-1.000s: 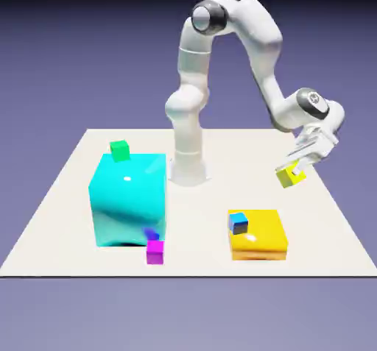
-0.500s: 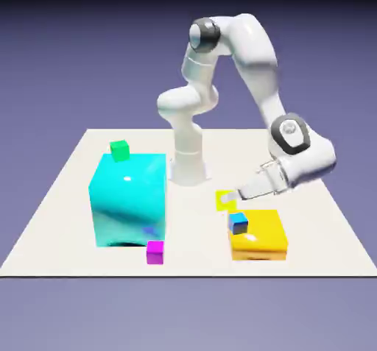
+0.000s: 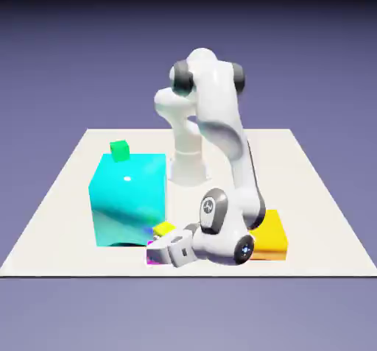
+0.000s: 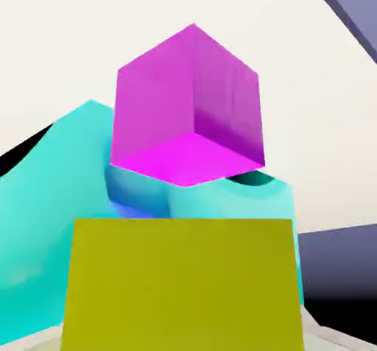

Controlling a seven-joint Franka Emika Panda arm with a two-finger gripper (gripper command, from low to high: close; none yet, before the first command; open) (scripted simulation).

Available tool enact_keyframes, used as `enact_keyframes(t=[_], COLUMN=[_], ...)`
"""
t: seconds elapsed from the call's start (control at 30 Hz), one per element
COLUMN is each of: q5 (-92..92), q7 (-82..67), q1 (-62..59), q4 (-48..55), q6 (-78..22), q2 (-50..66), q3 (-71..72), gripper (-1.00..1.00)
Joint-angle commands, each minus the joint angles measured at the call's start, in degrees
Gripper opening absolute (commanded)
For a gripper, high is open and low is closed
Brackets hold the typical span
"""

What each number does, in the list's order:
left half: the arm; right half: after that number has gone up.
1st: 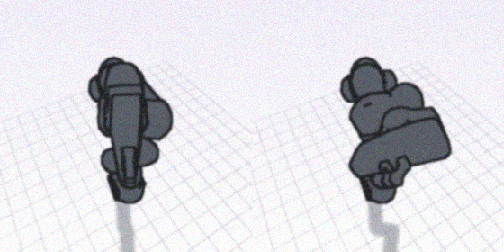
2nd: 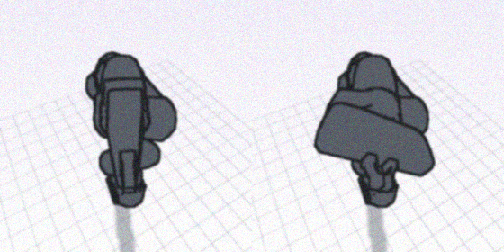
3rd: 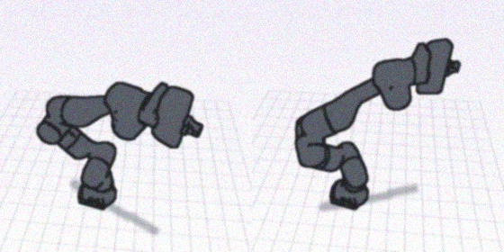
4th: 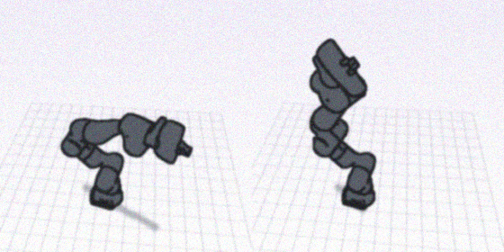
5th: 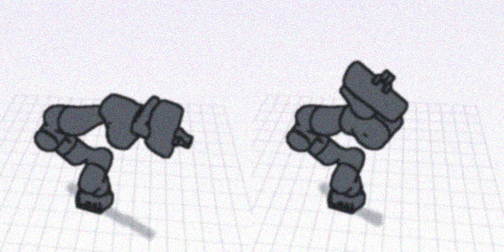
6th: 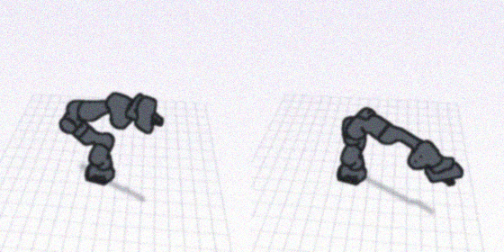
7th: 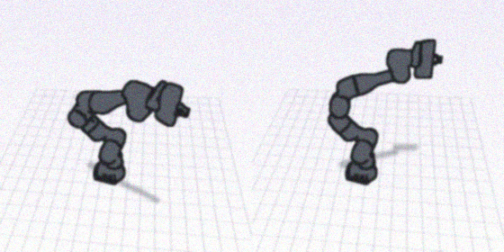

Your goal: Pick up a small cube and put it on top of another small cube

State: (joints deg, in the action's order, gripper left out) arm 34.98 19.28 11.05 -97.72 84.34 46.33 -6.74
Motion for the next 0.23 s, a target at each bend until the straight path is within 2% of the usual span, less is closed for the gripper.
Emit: enact_keyframes(t=[0.0,0.03,0.2], q5=[0.44,0.44,-1.09], q7=[0.57,0.57,-2.01], q1=[-0.49,-0.49,1.72], q4=[-1.79,-1.79,6.22], q6=[1.71,1.71,-5.82], q2=[-0.12,-0.12,0.42], q3=[-0.18,-0.18,0.63], gripper=[-1.0,1.0,1.0])
